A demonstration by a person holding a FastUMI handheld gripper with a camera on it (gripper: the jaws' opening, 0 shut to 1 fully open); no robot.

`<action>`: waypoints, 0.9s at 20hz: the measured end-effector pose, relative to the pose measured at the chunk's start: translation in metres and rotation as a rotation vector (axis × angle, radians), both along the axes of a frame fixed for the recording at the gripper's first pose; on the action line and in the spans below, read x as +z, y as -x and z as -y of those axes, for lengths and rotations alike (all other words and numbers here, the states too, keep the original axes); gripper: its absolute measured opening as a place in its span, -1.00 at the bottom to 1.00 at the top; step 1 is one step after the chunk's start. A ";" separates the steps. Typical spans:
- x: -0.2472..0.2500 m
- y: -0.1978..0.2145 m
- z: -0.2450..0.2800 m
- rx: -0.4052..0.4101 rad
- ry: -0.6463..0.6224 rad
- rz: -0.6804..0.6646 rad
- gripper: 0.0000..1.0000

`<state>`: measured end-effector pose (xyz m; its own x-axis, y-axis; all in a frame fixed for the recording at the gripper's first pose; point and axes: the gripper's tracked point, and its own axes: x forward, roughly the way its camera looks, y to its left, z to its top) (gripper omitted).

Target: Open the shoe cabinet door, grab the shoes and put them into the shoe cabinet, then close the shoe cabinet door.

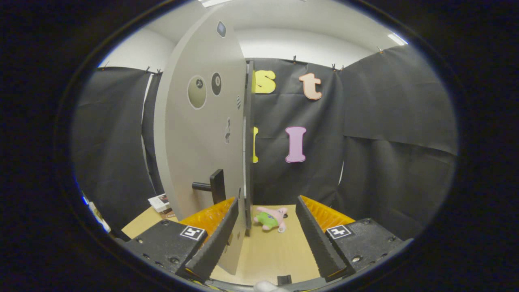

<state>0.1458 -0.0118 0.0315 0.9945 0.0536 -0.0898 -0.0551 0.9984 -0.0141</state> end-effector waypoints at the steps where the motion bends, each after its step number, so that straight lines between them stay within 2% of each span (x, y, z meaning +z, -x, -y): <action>1: 0.000 0.001 -0.007 0.001 0.000 0.001 0.89; 8: 0.001 0.001 -0.069 0.036 -0.004 0.008 0.89; 18: 0.005 -0.024 -0.159 0.082 -0.036 0.022 0.89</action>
<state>0.1697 0.1475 0.0362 0.9884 0.1374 -0.0642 -0.1364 0.9905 0.0197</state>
